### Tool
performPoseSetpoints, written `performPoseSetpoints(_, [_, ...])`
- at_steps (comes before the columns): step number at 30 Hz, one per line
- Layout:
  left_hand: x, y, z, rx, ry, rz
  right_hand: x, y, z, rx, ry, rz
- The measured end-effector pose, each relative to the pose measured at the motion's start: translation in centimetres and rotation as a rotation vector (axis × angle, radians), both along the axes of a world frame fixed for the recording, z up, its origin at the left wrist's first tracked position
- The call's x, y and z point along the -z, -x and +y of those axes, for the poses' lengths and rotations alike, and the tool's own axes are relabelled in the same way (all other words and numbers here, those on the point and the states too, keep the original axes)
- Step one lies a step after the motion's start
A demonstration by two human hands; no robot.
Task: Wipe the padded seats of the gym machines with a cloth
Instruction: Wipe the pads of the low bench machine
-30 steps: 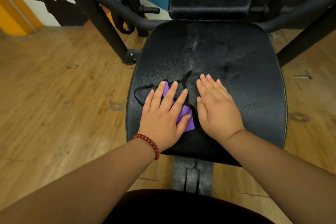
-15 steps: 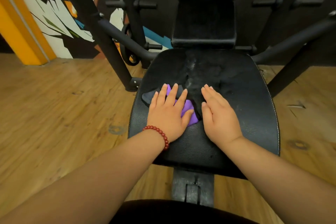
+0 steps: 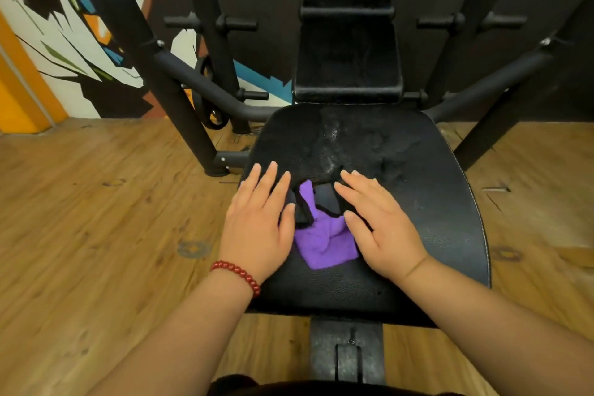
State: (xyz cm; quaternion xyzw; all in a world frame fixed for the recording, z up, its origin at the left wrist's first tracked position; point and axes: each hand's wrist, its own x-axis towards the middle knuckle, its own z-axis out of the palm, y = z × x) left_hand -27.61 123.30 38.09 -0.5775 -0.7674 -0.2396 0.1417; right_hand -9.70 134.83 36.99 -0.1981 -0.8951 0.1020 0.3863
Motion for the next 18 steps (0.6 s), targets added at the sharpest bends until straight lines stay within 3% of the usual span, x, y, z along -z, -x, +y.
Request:
performPoseSetpoints(2, [0.9, 0.8, -0.3, -0.013, 0.016, -0.003, -0.1, 0.4, -0.2, -0.039, -0.128, -0.075])
performPoseSetpoints(7, [1.5, 0.8, 0.0, -0.053, 0.082, 0.041, 0.7, 2.8, -0.7, -0.059, -0.396, -0.468])
performPoseSetpoints(13, [2.0, 0.9, -0.3, -0.038, 0.051, 0.083, 1.4, 0.5, -1.6, 0.048, -0.409, -0.373])
performPoseSetpoints(18, [2.2, 0.7, -0.4, -0.043, 0.068, 0.12, 0.3, 1.4, -0.9, 0.005, -0.485, -0.419])
